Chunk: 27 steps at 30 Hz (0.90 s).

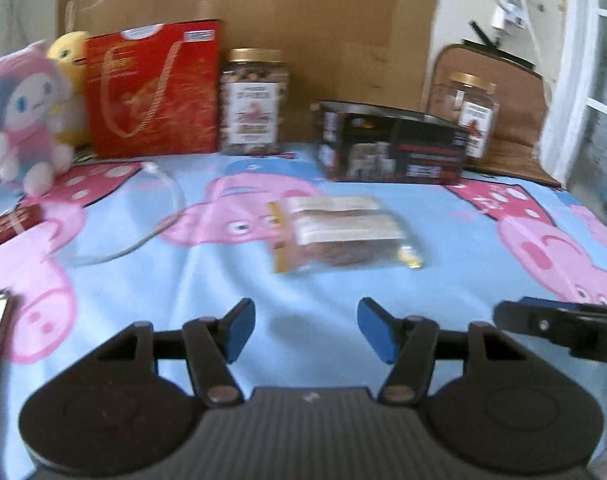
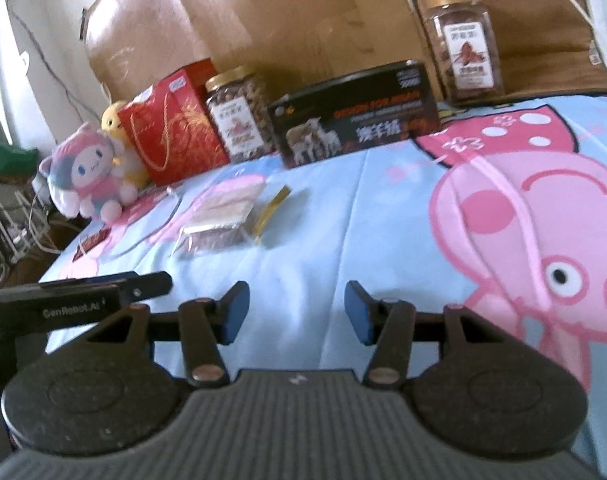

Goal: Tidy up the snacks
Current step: 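Withdraw the left gripper from the box toward the cookie bag, then roll the left gripper and grasp the clear cookie bag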

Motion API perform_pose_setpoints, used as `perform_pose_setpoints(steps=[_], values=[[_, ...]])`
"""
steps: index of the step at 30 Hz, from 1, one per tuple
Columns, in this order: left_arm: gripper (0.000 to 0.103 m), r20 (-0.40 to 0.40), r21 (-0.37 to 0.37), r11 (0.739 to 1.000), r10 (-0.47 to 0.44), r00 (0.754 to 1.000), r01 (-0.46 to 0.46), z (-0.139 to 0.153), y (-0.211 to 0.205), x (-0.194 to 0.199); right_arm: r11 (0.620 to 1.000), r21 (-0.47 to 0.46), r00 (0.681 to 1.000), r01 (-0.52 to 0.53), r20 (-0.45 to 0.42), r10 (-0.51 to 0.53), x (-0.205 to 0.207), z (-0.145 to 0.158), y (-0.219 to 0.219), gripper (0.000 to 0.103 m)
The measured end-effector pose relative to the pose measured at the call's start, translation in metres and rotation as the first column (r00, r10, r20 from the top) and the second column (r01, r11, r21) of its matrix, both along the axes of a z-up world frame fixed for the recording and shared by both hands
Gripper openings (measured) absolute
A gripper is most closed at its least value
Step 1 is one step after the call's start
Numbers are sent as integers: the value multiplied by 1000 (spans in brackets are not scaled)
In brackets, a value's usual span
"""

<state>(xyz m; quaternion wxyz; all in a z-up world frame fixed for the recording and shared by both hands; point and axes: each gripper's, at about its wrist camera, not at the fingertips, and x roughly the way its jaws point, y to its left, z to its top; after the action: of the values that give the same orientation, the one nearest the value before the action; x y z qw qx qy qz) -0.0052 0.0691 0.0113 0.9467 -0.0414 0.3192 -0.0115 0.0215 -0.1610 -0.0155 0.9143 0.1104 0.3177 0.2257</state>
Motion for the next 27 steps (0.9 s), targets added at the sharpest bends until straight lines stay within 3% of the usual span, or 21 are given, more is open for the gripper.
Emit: perform_pose_setpoints(steps=[7,12,20,21,22,23,24,27], values=[[61,17,-7,996,87,996,-87,-13,38,-2,999,-42,999,-34,3,34,2,-1,18,58],[71,75,68,996,53,996,-58,-22,32,-8,995,-90,999,-44,17,46,10,0,30,58],[75,81,31,999,28,996,-31,-23,37,-9,963,-256,989,-83,99,112,46,4,67,56],[75,80,33,999,28,996,-31,-23,37,-9,955,-280,986,-94,106,128,50,3,72,54],[75,80,34,999,29,996,-31,-23,36,-9,951,-293,984,-102,108,139,53,2,76,44],[75,80,33,999,29,996,-32,-23,36,-9,946,-303,983,-117,102,154,58,0,79,25],[74,80,32,999,29,996,-31,-23,36,-9,945,-298,981,-139,89,172,61,-2,80,14],[74,79,21,999,30,996,-31,-22,37,-10,951,-268,980,-153,85,181,55,-1,74,6]])
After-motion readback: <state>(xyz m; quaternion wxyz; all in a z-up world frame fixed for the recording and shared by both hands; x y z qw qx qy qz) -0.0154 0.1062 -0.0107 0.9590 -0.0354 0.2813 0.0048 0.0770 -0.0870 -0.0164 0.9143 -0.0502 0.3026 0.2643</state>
